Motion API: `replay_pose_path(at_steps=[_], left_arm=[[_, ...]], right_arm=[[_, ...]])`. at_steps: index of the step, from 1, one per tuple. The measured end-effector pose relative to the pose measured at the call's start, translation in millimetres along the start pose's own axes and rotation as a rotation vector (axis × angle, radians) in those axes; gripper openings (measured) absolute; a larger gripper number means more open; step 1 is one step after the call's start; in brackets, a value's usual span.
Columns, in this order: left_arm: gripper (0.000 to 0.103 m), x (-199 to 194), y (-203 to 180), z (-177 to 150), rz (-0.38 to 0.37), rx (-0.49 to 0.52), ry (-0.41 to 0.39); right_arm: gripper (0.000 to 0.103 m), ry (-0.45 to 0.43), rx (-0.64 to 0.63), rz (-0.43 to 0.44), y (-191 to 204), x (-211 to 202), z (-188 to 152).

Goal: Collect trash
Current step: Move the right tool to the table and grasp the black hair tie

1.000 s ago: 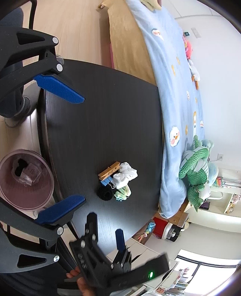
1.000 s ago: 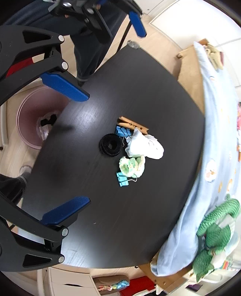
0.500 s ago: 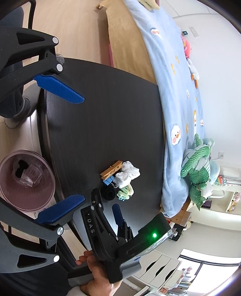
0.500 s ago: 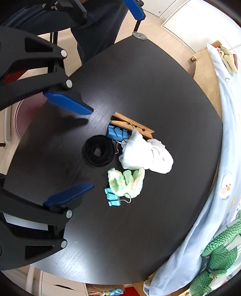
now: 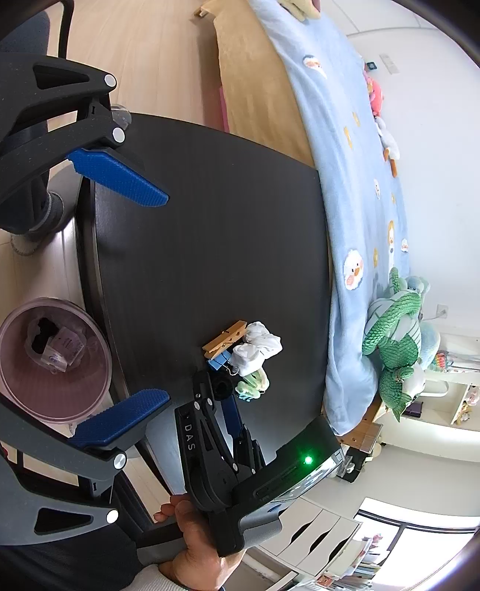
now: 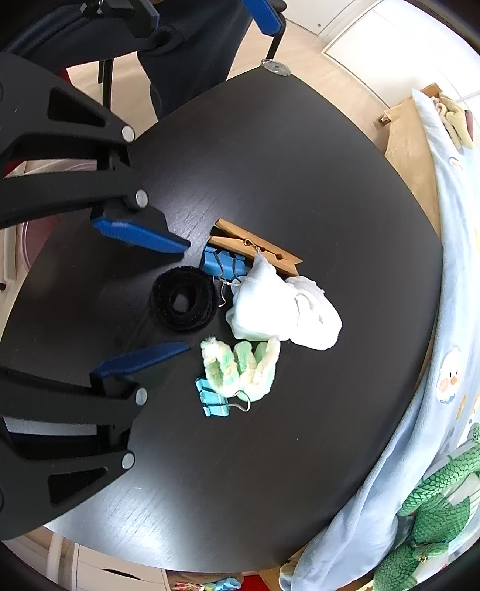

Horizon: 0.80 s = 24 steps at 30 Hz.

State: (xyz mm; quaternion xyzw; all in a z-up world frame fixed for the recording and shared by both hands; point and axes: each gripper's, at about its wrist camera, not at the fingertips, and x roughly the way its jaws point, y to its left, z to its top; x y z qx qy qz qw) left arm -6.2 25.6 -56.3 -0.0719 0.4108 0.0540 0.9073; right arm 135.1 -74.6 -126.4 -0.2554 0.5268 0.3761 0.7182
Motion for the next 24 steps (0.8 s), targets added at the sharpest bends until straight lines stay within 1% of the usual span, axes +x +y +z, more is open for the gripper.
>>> replay_pose_path(at_steps=[1,2,4,9,14,21,24], left_arm=[[0.096,0.2,-0.2,-0.1,0.0,0.0,0.001],[0.096,0.2,-0.3,-0.1,0.0,0.0,0.001],[0.096,0.7,-0.6,-0.1,0.0,0.001,0.002],[0.096,1.2,-0.7,-0.3,0.0,0.001,0.003],[0.096,1.7,-1.4,-0.1,0.0,0.001,0.004],[0.096,2.9,-2.6,0.8,0.001,0.004,0.008],[0.096,1.5,-3.8,6.6,-0.02,-0.002,0.011]], right_arm=[[0.037,-0.003,-0.001,-0.005,0.9,0.1,1.5],[0.034,-0.005,0.001,-0.007,0.5,-0.4,2.0],[0.031,-0.009,-0.001,-0.014,1.2,-0.9,2.3],[0.03,-0.027,0.003,-0.016,0.3,-5.7,-0.7],[0.03,-0.061,0.02,-0.008,-1.3,-18.9,-9.3],[0.03,-0.121,0.073,0.006,-13.3,-45.1,-35.6],[0.03,-0.147,0.095,0.008,-18.7,-57.0,-47.0]])
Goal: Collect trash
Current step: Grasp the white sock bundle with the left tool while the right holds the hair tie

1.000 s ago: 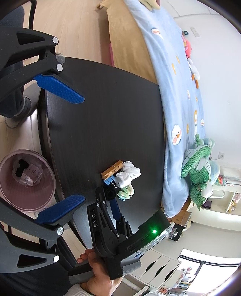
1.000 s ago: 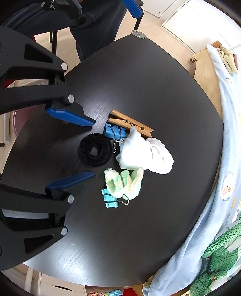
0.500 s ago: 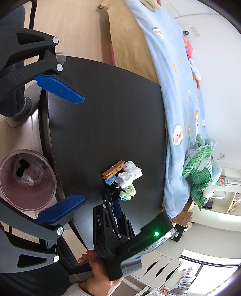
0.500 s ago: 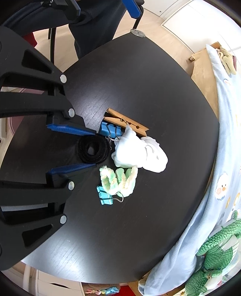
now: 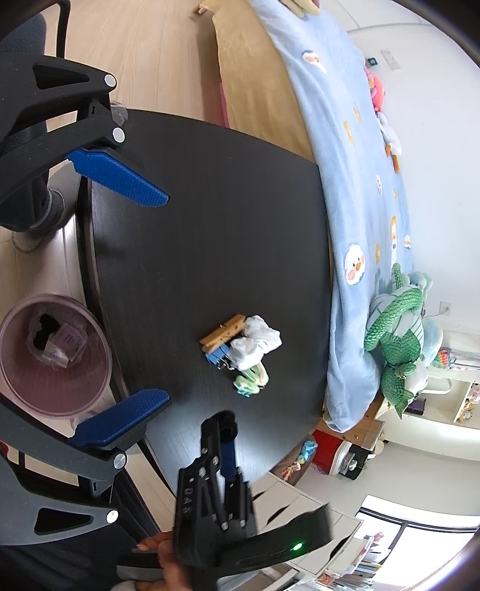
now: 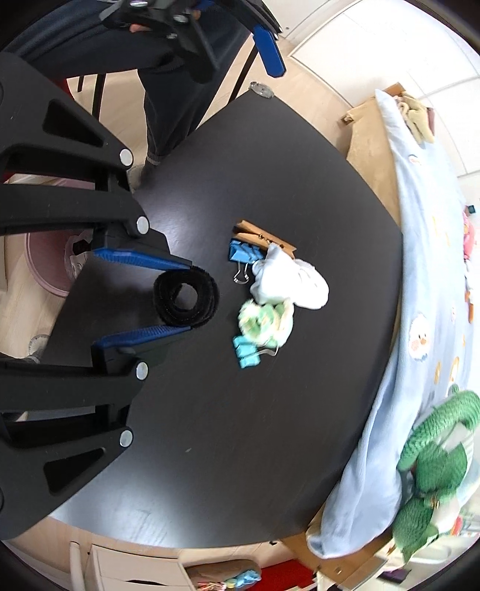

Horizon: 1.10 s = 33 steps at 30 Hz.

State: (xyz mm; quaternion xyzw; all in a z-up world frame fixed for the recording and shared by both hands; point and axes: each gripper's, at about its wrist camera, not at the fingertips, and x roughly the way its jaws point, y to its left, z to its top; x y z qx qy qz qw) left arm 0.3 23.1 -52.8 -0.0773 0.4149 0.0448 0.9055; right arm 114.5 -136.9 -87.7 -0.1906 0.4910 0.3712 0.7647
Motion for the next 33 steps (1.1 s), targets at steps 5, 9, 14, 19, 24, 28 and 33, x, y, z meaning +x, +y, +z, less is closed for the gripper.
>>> replay_pose_path(at_steps=[5,9,14,19,24,28,33], left_arm=[[0.096,2.1,-6.3,15.0,0.012,0.032,0.005],[0.096,8.8,-13.9,35.2,-0.011,0.057,0.025],[0.096,24.9,-24.1,62.7,-0.042,0.09,0.06],[0.096,50.2,-30.2,87.1,-0.073,0.089,0.126],[0.096,78.2,-32.7,105.9,-0.074,0.075,0.205],[0.096,104.0,-31.1,118.3,-0.069,0.028,0.272],[0.096,134.5,-27.3,127.1,-0.072,-0.055,0.361]], right_arm=[[0.03,-0.043,0.043,0.014,-8.6,-13.1,-7.3],[0.03,-0.067,0.063,0.019,-13.4,-16.7,-11.8],[0.03,-0.088,0.084,0.03,-21.1,-18.2,-14.7],[0.03,-0.102,0.1,0.036,-24.6,-20.1,-15.9],[0.03,-0.111,0.102,0.037,-25.2,-20.4,-16.6],[0.03,-0.11,0.108,0.033,-27.1,-19.4,-17.7],[0.03,-0.112,0.118,0.031,-29.5,-19.5,-18.2]])
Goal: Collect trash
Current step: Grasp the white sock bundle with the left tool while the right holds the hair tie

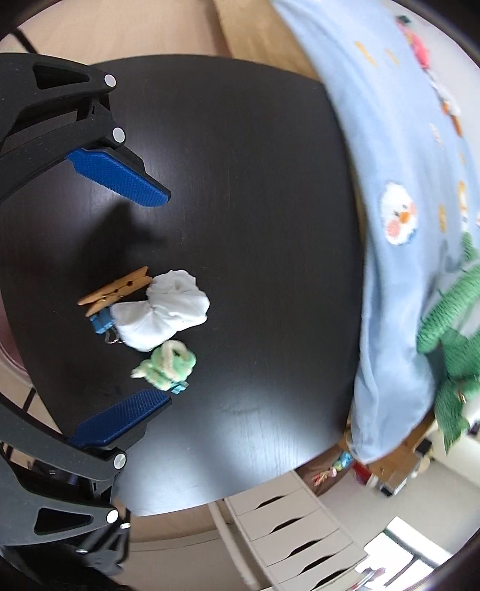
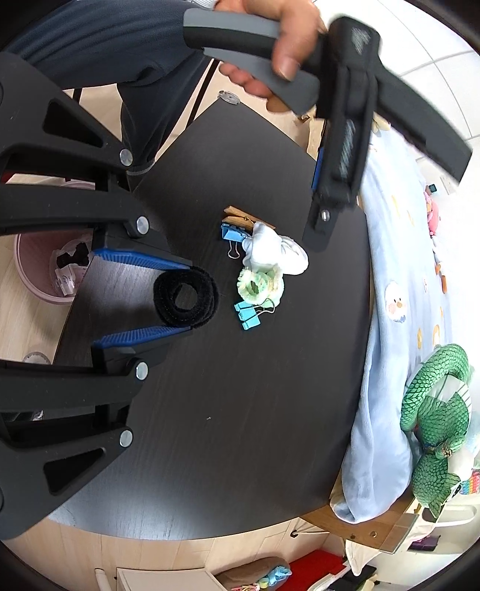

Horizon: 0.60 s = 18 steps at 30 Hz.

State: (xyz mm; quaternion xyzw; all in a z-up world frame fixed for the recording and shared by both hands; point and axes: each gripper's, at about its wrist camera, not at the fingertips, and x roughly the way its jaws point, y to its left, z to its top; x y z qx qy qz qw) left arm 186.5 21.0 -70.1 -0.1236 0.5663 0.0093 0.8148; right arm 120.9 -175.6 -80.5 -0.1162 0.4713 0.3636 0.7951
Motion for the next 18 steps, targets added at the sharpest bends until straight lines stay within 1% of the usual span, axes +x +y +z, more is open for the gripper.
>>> replay_pose_path(at_steps=[3,8,9,12,13,17,18], left_arm=[[0.095,13.8,2.5,6.1,0.002,-0.032,0.052],[0.093,26.2,2.8,12.5,-0.017,-0.073,0.092],[0.088,28.0,2.7,12.8,-0.02,-0.074,0.1],[0.081,33.8,2.9,13.6,-0.029,-0.086,0.122],[0.076,36.2,2.9,13.5,-0.029,-0.09,0.13],[0.062,42.5,5.1,10.8,-0.022,-0.098,0.154],[0.055,42.6,6.1,9.4,-0.022,-0.099,0.154]], right_arm=[[0.03,0.0,0.001,-0.004,-0.2,-0.1,-0.9],[0.03,0.0,0.0,-0.006,0.1,-0.3,-1.5],[0.03,-0.001,-0.001,-0.006,0.3,-0.5,-1.7],[0.03,-0.002,0.001,-0.004,0.0,-0.9,-1.9],[0.03,-0.003,0.001,-0.004,-0.2,-1.1,-2.1],[0.03,-0.002,0.002,-0.004,-0.2,-1.0,-2.0],[0.03,-0.002,0.002,-0.004,-0.3,-0.8,-1.9]])
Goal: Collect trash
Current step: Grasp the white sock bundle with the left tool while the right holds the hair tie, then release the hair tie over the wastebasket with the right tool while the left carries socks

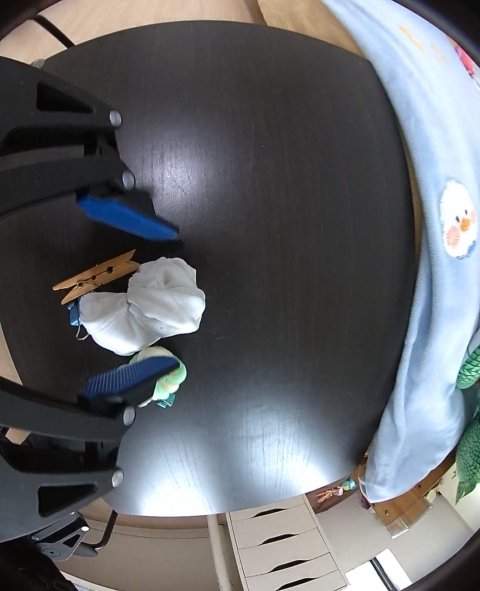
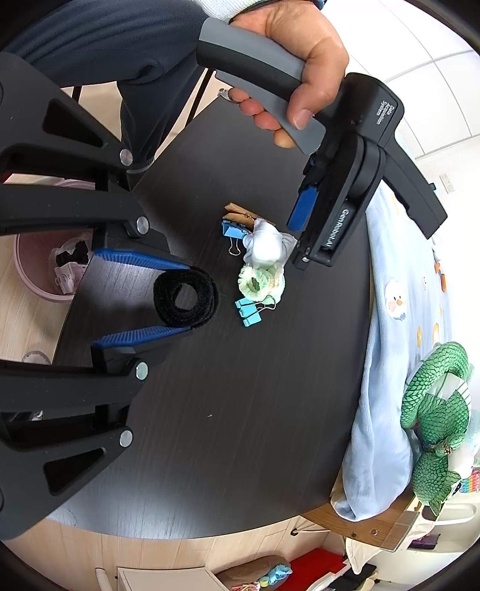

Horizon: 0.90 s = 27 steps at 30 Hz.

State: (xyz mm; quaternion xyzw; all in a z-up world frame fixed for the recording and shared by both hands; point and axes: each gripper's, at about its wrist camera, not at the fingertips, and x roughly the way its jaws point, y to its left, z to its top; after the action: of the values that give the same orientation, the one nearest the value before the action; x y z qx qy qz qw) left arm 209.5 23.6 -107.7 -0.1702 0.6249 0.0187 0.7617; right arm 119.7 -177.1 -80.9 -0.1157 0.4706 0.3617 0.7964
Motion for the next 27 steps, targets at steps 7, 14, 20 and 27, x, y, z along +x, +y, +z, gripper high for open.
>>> replay_pose_path(at_steps=[7,14,20,27], left_arm=[[0.032,-0.7,1.5,-2.3,-0.013,0.005,-0.012],[0.027,-11.6,-0.1,-1.4,-0.006,0.028,-0.075],[0.026,-28.5,-3.4,-3.6,0.019,0.074,-0.144],[0.026,-60.2,-6.3,-17.7,0.049,0.143,-0.245]], right_arm=[[0.03,0.003,-0.001,-0.001,-0.5,0.8,-0.5],[0.03,0.007,0.003,-0.005,-0.5,2.7,-2.0],[0.03,0.015,-0.003,-0.007,1.2,5.0,-2.6],[0.03,0.011,-0.011,-0.01,4.8,2.3,-2.2]])
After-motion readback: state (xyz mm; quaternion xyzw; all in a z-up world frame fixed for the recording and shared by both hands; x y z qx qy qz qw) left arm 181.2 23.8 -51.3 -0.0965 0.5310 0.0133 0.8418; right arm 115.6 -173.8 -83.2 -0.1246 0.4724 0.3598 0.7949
